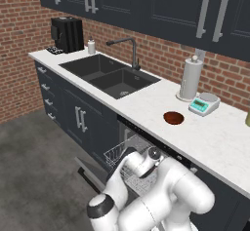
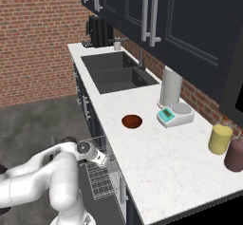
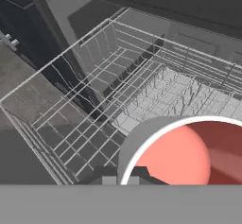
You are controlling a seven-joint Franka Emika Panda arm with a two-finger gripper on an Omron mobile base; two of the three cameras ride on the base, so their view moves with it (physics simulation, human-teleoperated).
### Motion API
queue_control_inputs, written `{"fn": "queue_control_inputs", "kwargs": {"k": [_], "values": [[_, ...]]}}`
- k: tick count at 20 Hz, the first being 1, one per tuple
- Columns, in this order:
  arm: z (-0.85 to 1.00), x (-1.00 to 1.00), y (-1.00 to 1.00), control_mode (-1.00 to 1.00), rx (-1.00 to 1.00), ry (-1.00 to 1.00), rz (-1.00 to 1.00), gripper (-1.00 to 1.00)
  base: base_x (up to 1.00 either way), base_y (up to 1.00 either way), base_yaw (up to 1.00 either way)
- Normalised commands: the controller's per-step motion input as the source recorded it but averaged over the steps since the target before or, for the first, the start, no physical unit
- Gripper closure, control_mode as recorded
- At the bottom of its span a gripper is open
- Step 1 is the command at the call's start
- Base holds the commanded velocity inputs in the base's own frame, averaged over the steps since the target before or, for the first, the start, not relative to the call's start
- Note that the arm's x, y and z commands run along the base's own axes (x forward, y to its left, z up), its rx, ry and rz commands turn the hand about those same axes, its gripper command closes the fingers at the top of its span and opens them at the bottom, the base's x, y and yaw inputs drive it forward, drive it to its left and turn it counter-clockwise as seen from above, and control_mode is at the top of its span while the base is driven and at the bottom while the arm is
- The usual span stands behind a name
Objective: Pick up the cup and bowl from the counter, place them in the dishwasher, and close the dishwasher door.
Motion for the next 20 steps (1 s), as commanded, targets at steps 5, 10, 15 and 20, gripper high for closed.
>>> {"fn": "queue_control_inputs", "kwargs": {"k": [5, 10, 15, 20], "values": [[-0.28, 0.27, 0.05, -1.00, 0.00, 0.00, 0.00, 1.00, 0.00, 0.00, 0.00], [-0.53, 0.14, 0.26, -1.00, -0.04, 0.00, 0.00, 1.00, 0.00, 0.00, 0.00], [-0.47, 0.19, 0.01, -1.00, 0.00, 0.01, 0.00, 1.00, 0.00, 0.00, 0.00], [-0.36, 0.14, 0.00, -1.00, 0.00, 0.08, 0.00, 1.00, 0.00, 0.00, 0.00]]}}
